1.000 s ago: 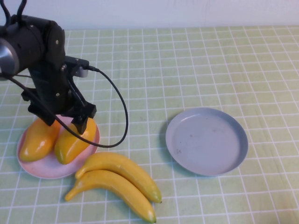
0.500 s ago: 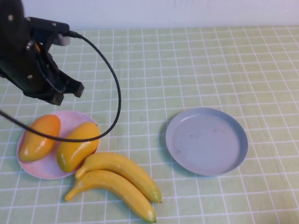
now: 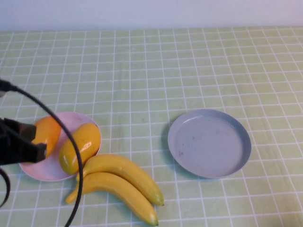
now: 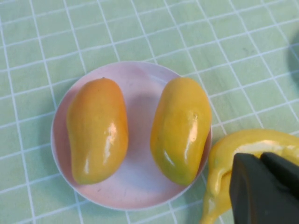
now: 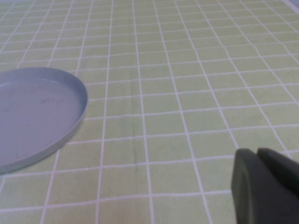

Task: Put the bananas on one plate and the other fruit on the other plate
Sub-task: Put another type of fruit in the right plate

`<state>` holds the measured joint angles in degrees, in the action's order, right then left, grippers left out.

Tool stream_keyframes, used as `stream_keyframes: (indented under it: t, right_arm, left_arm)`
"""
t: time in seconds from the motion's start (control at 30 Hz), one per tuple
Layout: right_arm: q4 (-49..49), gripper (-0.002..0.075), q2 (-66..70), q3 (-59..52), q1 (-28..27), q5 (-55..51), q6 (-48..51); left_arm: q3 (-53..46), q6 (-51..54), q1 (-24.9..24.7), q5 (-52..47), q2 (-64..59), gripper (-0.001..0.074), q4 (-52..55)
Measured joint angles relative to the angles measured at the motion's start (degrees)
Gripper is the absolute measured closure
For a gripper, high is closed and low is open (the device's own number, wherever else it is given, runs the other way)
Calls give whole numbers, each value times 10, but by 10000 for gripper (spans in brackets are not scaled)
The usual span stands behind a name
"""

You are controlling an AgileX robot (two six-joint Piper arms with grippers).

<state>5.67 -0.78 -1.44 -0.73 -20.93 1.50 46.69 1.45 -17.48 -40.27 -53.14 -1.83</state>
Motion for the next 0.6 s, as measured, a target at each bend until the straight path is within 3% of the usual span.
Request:
stream_keyframes:
  t: [0.2, 0.43, 0.6]
  right_arm:
    - [0, 743, 0, 0, 0, 0, 0]
    - [0, 743, 0, 0, 0, 0, 0]
    - [0, 743, 0, 0, 0, 0, 0]
  left_arm:
    - [-78, -7, 0, 19, 79, 734, -2]
    - [-86, -8, 0, -12, 82, 734, 2]
    - [-86, -7, 0, 25, 81, 734, 4]
